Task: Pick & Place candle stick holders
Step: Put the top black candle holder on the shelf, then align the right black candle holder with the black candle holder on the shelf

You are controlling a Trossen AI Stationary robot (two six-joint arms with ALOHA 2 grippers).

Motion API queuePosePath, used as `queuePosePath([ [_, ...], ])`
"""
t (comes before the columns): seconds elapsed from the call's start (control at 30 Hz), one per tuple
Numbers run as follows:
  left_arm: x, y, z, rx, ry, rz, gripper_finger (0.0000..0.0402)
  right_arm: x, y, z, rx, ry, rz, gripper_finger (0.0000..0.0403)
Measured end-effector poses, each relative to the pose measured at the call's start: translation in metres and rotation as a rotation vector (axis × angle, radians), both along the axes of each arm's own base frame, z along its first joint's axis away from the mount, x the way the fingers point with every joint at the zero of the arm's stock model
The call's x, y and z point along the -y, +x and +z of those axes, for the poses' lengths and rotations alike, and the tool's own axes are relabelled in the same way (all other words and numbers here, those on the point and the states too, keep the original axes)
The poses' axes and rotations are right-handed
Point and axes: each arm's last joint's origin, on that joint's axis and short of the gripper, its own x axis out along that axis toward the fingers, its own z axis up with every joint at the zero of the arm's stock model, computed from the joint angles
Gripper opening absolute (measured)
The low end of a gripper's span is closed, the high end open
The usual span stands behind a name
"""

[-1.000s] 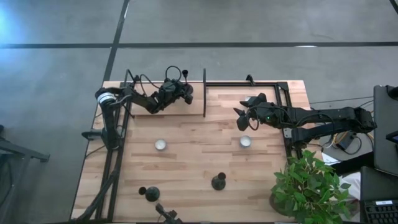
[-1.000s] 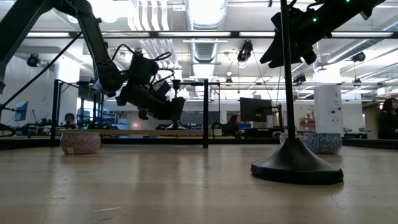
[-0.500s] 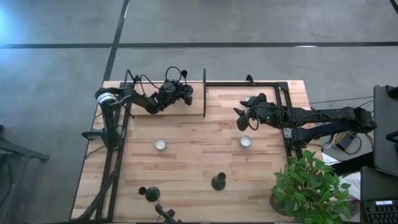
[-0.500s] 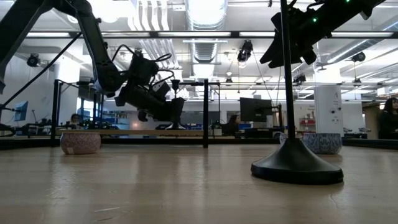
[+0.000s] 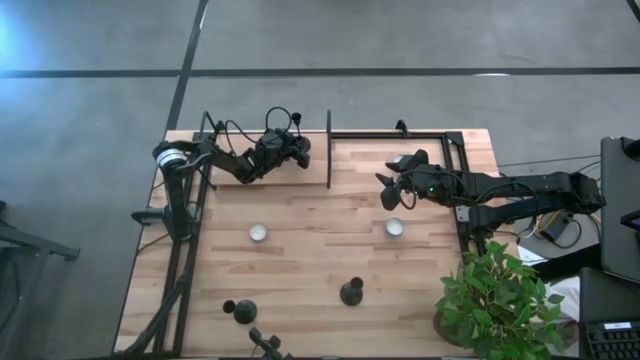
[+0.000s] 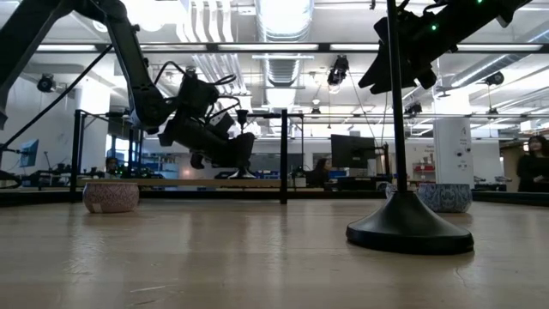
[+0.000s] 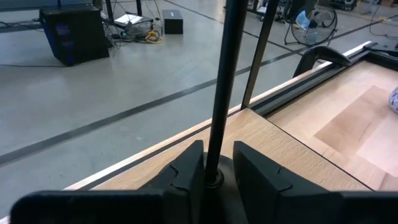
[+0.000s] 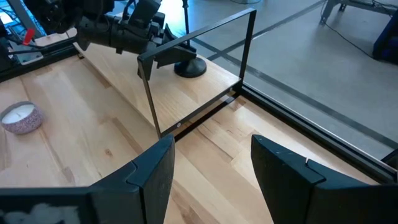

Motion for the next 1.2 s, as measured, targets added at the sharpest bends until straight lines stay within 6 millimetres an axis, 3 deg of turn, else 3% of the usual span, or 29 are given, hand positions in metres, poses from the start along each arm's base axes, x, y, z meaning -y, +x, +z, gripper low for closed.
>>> queuePosePath([
  [0.33,0.004,-0.005,0.014,-0.061,0.016,-0.011,0.0159,0.0,0.0,0.0,0.0,0.0,0.001,0.0203],
  [0.63,0.018,-0.025,0.035,-0.102,0.057,-0.036,0.0165,0.0,0.0,0.0,0.002,0.002,-0.001,0.0203],
  [0.97,0.054,-0.053,0.066,-0.057,0.031,-0.245,0.0165,0.0,0.0,0.001,0.009,0.001,0.0,0.0203],
  [1.2,0.087,-0.075,0.106,-0.016,0.071,-0.396,0.0165,0.0,0.001,0.003,0.033,-0.003,0.001,0.0203],
])
